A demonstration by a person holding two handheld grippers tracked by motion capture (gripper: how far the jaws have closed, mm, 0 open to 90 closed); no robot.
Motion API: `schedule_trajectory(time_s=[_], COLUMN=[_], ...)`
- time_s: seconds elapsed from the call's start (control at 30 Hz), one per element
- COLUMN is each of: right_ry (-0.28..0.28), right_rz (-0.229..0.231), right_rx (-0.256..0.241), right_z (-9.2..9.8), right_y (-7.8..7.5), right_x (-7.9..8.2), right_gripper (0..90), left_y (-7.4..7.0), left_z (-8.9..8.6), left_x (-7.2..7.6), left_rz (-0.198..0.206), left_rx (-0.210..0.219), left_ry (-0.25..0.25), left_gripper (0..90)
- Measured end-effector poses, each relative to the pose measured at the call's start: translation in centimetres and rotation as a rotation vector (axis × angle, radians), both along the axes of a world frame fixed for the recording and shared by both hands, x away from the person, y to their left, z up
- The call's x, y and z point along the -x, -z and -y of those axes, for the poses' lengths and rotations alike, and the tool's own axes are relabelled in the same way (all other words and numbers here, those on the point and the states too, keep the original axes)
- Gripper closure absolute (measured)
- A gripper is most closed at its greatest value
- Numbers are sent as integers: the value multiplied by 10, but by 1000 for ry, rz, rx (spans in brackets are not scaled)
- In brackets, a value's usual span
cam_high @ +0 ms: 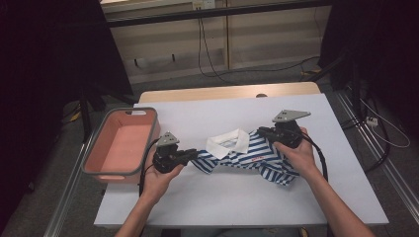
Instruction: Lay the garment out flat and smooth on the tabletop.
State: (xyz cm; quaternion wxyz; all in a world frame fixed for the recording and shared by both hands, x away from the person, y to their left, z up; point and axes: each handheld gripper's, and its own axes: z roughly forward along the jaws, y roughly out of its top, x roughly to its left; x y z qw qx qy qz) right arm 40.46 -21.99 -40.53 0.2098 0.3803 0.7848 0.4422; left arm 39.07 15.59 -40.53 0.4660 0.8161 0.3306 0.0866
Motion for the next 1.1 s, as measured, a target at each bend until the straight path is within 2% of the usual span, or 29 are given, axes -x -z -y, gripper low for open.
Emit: schedule_trajectory(time_s=[0.13,0.3,0.53,0.83,0.97,1.1], right_ry=[-2,8,25,48,69,89], right_rz=[15,26,53,99,101,111], right_rx=[-9,-24,-40,-57,-64,-74], right_z=[-4,-6,-7,-4,0,4], right_y=[-5,-10,-18,-35,-37,-45], right_x=[-2,-7,-15,-27,-31,-38], right_gripper=[846,846,848,848,848,848], left_y=[-10,-16,-23,-35,-41,-52], left_z=[-6,-10,-8,-6,0,4], left_x=[-4,-8,-14,-33,-41,-49], left_rz=[21,29,57,71,78,101], left_rx=[23,47,42,68,58,55], left_ry=[-23,-43,-51,-76,-76,-77], left_gripper=[831,832,832,832,833,833])
